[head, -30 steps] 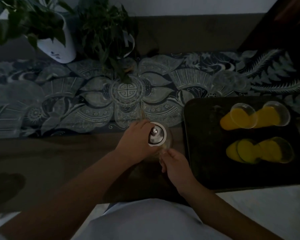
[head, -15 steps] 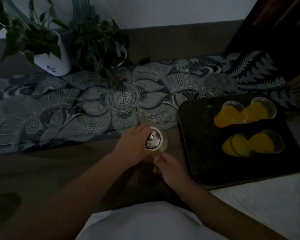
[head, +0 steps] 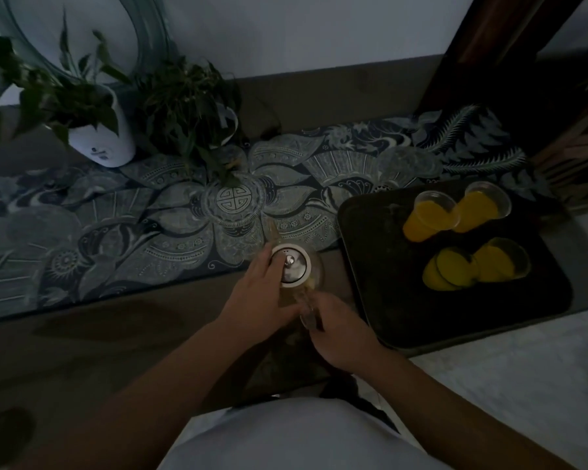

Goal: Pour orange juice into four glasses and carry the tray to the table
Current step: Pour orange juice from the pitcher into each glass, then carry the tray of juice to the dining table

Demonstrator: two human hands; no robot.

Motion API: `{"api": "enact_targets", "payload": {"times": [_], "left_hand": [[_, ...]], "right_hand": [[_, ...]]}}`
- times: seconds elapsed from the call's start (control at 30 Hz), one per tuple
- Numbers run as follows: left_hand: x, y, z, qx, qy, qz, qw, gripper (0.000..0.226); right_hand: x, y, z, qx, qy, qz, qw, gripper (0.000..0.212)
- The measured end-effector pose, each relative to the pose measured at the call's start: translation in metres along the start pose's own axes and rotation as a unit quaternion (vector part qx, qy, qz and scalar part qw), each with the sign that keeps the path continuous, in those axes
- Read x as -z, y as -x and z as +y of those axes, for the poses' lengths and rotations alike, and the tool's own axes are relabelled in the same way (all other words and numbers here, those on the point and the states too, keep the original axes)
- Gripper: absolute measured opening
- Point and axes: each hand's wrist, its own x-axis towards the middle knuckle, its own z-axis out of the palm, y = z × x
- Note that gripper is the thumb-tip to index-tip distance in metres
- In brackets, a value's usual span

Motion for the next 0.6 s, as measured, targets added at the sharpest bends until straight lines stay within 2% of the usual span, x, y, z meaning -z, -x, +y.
{"api": "enact_targets", "payload": {"times": [0.07,0.2,0.4,0.6], "left_hand": [[-0.001,0.008,0.003,-0.002,0.002,-0.003,1.0,0.102],[0.003,0.018,0.02,-0.038,-0.003,0.013,0.999,0.096],[-0.001,0.018,0.057,-0.179,0.056,0.031,0.982,0.072],[-0.038,0.005,0.086,-0.178,0.037,-0.047,0.982,0.081]], "right_hand": [[0.0,0.012,0.006,0.0,0.033,0.003,0.999,0.051],[-0.003,0.035,0.019,-0.069,0.048,0.014,0.996,0.068],[0.005,0.073,0.051,-0.163,0.011,0.062,0.985,0.072],[0.033,0.108,0.092,-0.229,-0.034,0.133,0.964,0.072]]}}
